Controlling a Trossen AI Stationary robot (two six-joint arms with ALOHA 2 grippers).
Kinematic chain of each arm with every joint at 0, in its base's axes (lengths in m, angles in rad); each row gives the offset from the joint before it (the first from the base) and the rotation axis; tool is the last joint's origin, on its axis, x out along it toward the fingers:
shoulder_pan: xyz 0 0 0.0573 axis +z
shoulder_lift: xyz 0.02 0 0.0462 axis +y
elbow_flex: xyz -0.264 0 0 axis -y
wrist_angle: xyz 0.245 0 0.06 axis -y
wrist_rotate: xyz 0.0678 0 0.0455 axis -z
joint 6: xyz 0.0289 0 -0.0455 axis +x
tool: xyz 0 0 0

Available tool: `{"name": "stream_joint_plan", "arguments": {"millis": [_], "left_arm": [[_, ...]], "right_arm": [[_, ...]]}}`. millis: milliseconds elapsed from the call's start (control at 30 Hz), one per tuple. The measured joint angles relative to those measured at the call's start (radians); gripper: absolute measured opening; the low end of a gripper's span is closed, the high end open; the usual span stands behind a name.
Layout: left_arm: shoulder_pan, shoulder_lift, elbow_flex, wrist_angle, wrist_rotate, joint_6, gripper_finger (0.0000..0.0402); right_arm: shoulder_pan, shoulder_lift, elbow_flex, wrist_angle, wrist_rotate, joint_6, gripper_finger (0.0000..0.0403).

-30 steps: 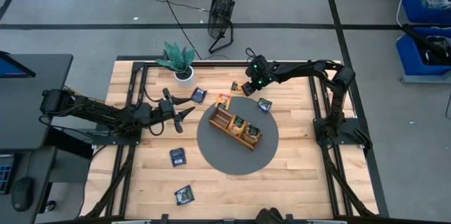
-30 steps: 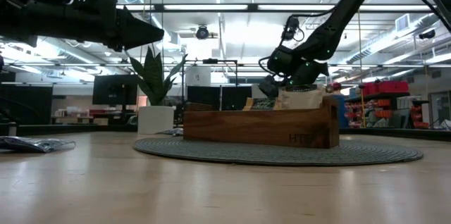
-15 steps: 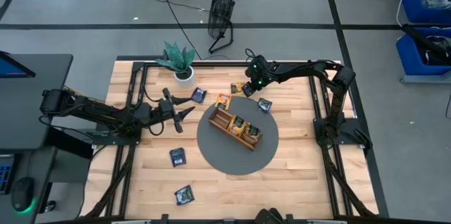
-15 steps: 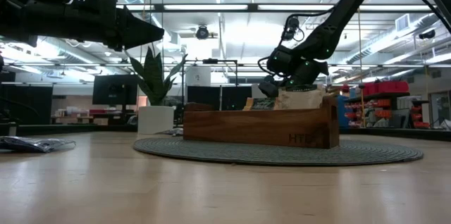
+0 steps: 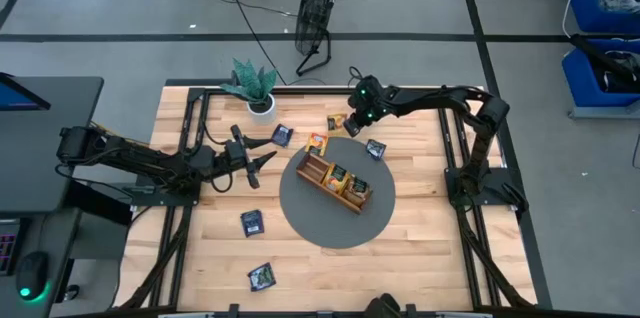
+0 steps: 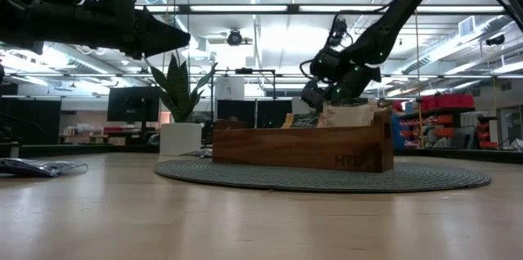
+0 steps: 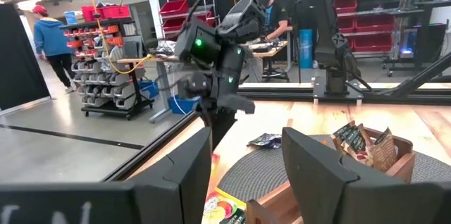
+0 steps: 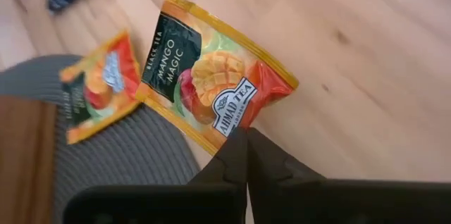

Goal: Pick & Place Tea
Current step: Put the orange tea bag into the middle section of the wooden organizer

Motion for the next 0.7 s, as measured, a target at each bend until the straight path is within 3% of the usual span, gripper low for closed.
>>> {"name": "stream_joint_plan", "arguments": {"millis": [367,700], "left_arm": [[0.014,0.000,0.000,0.015,-0.019,-0.006,0.0177],[0.077,0.000,0.000,0.012,0.015,-0.234,0.0177]], "right_arm": [[0.078,-0.133,0.000,-0.017,0.056,-0.017,0.0000],[0.207,-0.192,0.000,0.045,0.164,-0.039,0.0000]]}}
